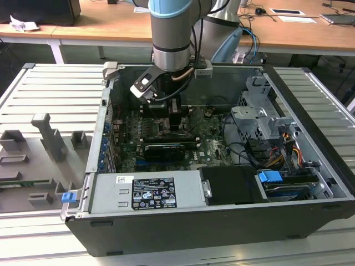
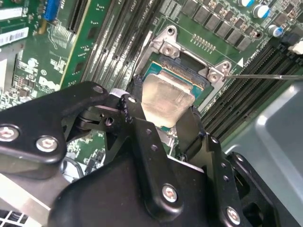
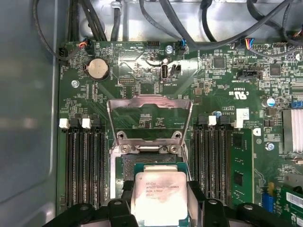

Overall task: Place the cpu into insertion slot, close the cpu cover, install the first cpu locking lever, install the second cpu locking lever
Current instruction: 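Place the cpu into insertion slot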

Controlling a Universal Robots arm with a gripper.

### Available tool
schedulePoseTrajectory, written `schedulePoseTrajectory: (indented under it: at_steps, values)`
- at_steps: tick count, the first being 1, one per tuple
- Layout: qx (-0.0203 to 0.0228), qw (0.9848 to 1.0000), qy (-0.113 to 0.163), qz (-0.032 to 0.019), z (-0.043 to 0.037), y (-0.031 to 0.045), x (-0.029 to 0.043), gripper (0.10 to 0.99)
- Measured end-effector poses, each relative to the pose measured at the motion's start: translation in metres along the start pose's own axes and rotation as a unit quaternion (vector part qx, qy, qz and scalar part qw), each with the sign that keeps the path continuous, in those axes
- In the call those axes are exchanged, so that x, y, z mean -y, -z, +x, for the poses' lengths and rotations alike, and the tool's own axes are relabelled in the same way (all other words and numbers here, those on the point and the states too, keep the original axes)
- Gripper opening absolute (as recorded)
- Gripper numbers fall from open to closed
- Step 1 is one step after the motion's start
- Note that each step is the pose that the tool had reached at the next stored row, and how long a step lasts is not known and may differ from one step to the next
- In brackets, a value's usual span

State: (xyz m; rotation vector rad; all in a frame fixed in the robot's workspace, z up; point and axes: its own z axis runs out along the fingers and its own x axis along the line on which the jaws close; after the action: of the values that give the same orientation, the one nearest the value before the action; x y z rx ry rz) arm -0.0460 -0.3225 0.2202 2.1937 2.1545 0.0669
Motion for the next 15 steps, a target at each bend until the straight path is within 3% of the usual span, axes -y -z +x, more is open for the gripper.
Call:
schedulePoseTrajectory:
  at_steps: [10, 15]
  values:
    - [0.0001, 1.0000, -0.001, 0.0001, 0.0083, -0.0118, 0.0011, 0.525]
    - [0.0001, 1.0000, -0.001, 0.0001, 0.0085, -0.0127, 0.0011, 0.525]
